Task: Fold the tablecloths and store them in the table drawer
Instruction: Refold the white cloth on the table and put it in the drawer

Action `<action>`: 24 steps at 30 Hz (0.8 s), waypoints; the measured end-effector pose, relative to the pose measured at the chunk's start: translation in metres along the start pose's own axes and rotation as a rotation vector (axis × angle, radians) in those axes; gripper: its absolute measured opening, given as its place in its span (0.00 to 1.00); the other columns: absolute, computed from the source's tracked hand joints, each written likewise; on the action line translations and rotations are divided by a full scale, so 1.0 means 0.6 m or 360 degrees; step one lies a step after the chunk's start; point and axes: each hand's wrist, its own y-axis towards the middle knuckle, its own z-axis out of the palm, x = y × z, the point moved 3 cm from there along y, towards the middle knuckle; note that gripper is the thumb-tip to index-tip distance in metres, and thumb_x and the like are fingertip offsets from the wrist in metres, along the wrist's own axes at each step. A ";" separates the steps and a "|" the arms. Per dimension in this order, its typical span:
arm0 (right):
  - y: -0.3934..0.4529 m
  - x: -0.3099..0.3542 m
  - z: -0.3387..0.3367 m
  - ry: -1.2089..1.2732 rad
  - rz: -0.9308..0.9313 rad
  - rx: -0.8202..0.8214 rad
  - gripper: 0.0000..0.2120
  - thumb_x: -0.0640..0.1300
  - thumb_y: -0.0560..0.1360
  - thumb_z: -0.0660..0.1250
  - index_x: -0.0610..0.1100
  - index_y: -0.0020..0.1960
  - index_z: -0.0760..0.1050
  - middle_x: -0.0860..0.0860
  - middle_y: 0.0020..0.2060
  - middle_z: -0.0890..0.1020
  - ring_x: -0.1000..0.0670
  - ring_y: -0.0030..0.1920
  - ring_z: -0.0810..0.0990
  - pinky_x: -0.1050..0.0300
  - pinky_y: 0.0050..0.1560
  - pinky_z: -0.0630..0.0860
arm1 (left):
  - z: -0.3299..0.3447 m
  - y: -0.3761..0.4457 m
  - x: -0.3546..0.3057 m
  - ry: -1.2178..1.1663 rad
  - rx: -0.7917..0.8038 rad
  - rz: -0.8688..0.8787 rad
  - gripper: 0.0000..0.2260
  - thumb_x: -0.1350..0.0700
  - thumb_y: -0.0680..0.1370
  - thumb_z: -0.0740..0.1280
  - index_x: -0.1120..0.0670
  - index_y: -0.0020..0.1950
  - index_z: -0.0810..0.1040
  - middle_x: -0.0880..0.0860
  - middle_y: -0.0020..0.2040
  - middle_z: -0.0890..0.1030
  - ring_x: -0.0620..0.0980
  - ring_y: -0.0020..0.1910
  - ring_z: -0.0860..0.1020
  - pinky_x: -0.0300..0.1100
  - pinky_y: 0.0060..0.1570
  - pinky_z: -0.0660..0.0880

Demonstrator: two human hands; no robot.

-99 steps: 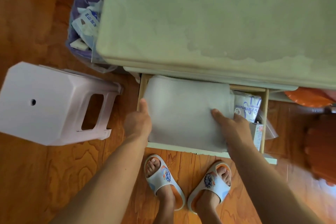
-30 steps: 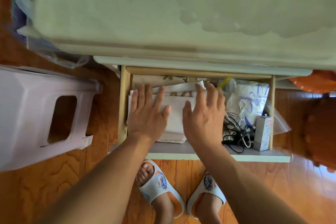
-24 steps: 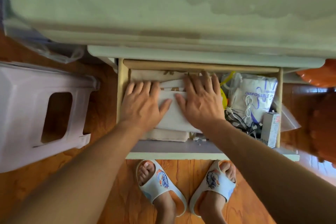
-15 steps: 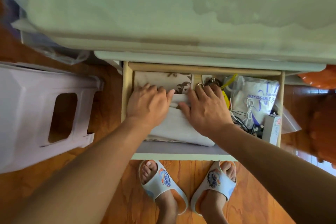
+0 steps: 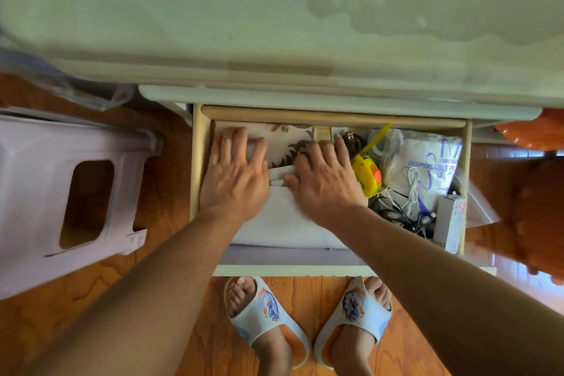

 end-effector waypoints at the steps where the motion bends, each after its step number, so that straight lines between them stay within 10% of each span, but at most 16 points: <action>1: -0.013 0.009 -0.005 0.0034 0.0027 -0.0039 0.23 0.56 0.83 0.52 0.43 0.67 0.73 0.41 0.66 0.73 0.38 0.71 0.66 0.35 0.77 0.51 | 0.003 0.000 -0.001 0.0004 0.0025 -0.0001 0.21 0.48 0.80 0.57 0.53 0.72 0.67 0.62 0.74 0.65 0.65 0.70 0.66 0.61 0.74 0.60; 7: -0.074 0.008 0.021 0.0134 -0.0056 0.0146 0.33 0.64 0.83 0.42 0.48 0.82 0.49 0.44 0.81 0.49 0.43 0.81 0.41 0.39 0.79 0.46 | -0.021 -0.025 -0.008 -0.0084 -0.0065 0.0039 0.22 0.49 0.84 0.56 0.55 0.77 0.66 0.63 0.77 0.65 0.65 0.76 0.61 0.61 0.77 0.55; 15: -0.065 0.000 0.045 0.0120 -0.0114 0.0244 0.33 0.65 0.83 0.39 0.48 0.82 0.45 0.45 0.81 0.43 0.42 0.80 0.36 0.39 0.79 0.40 | 0.016 -0.087 -0.014 -0.0250 0.0650 -0.0004 0.32 0.32 0.81 0.43 0.41 0.81 0.33 0.55 0.83 0.38 0.59 0.81 0.37 0.58 0.76 0.31; 24: -0.064 0.016 -0.059 -0.0082 -0.0152 0.0728 0.33 0.50 0.84 0.49 0.45 0.81 0.35 0.42 0.79 0.32 0.38 0.78 0.31 0.40 0.77 0.34 | -0.033 -0.088 -0.016 -0.0248 0.0758 -0.0037 0.31 0.40 0.85 0.49 0.41 0.80 0.32 0.54 0.82 0.33 0.56 0.79 0.30 0.57 0.77 0.32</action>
